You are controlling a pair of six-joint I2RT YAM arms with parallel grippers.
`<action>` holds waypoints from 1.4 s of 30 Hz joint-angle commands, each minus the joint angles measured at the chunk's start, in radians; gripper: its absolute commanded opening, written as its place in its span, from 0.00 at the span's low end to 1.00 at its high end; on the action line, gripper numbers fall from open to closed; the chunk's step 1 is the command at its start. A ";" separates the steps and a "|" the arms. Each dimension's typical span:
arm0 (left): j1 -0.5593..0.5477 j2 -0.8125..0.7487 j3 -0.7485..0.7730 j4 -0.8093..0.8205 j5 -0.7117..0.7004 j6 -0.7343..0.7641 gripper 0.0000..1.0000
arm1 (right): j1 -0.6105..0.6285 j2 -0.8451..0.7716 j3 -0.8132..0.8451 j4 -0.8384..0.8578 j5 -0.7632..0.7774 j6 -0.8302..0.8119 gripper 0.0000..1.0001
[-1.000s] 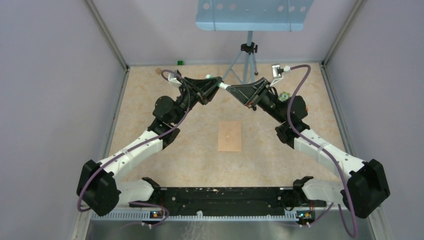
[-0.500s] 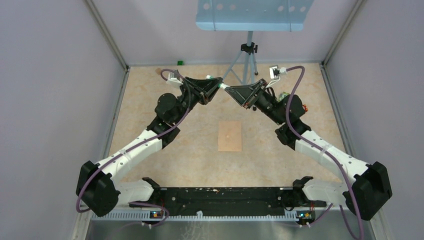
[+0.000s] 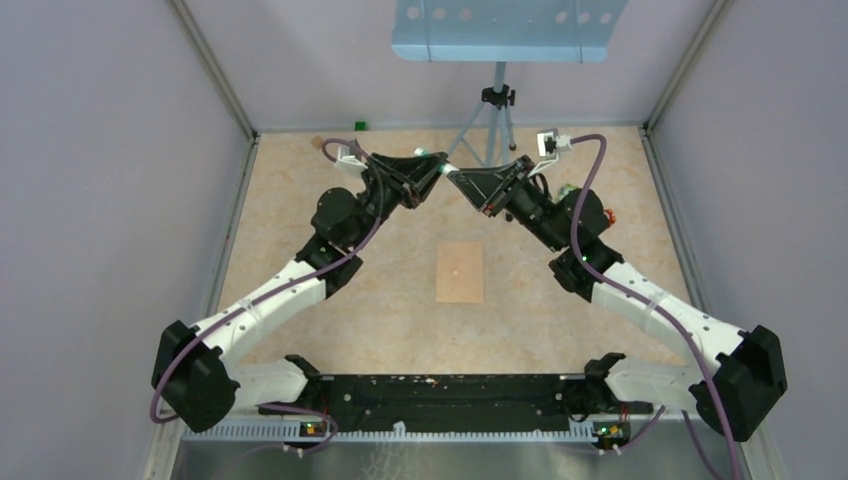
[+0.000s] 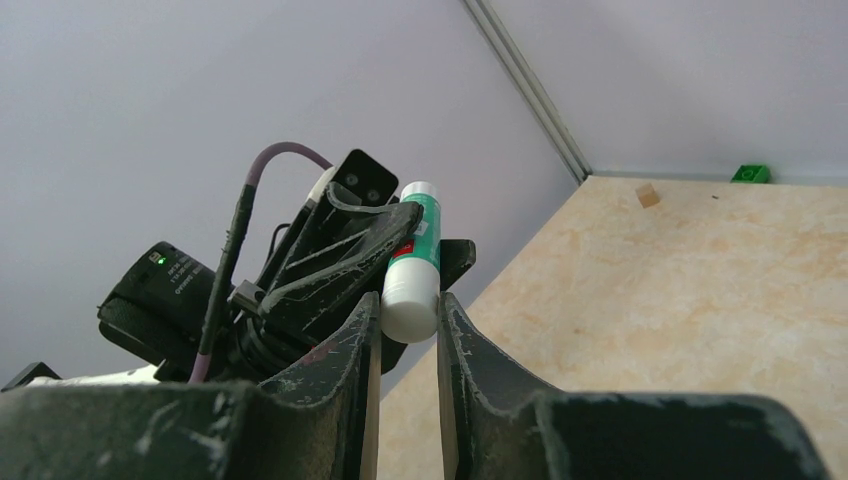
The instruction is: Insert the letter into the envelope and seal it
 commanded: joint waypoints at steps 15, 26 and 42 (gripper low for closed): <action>-0.064 -0.011 0.042 -0.061 0.018 0.175 0.00 | 0.033 0.002 0.077 -0.138 0.007 -0.034 0.09; 0.005 -0.098 0.004 -0.225 -0.148 0.427 0.00 | 0.033 -0.197 -0.012 -0.412 0.115 -0.042 0.76; 0.062 0.105 0.095 -0.705 -0.103 0.969 0.00 | 0.016 -0.262 -0.038 -0.876 0.292 -0.114 0.83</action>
